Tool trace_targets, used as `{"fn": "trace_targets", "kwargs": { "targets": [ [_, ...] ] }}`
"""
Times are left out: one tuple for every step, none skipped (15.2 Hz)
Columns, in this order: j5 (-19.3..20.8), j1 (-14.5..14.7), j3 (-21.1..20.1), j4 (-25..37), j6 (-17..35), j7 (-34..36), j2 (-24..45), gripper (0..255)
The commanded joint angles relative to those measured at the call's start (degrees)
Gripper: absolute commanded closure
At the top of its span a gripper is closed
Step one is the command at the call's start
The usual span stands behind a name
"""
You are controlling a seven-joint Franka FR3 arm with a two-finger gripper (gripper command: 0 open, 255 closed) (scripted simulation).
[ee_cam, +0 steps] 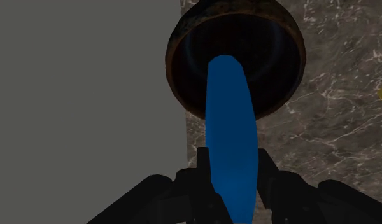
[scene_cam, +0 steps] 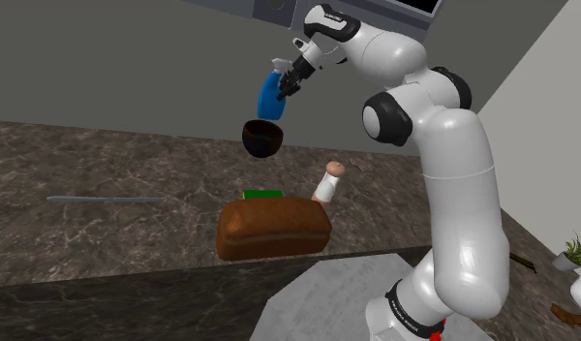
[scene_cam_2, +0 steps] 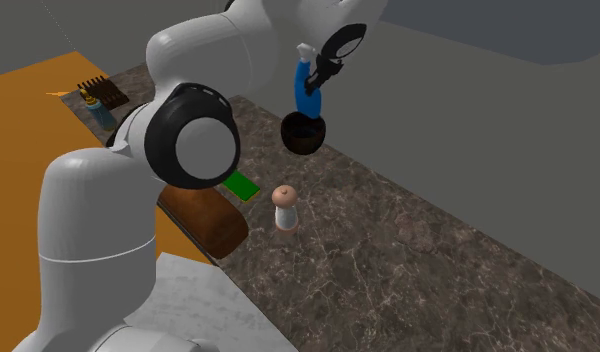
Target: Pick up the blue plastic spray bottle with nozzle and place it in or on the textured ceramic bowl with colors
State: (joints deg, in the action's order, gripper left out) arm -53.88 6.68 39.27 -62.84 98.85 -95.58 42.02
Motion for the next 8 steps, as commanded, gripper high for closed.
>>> {"fn": "trace_targets", "kwargs": {
  "targets": [
    [0.4, 0.0, -0.6, -0.8, -0.6, -0.3, 2.4, 255],
    [0.4, 0.0, -0.6, -0.8, -0.6, -0.3, 2.4, 255],
    [0.4, 0.0, -0.6, -0.8, -0.6, -0.3, 2.4, 255],
    [0.5, -0.1, -0.8, -0.8, -0.6, -0.2, 2.4, 255],
    [0.6, -0.1, -0.8, -0.8, -0.6, -0.2, 2.4, 255],
    [0.5, -0.1, -0.9, -0.2, -0.7, 0.1, 2.6, 0],
    [0.5, -0.4, -1.0, 0.6, -1.1, 0.4, 2.9, 0],
    [0.7, 0.0, -0.8, -0.2, -0.9, 0.3, 2.3, 0]
  ]
}}
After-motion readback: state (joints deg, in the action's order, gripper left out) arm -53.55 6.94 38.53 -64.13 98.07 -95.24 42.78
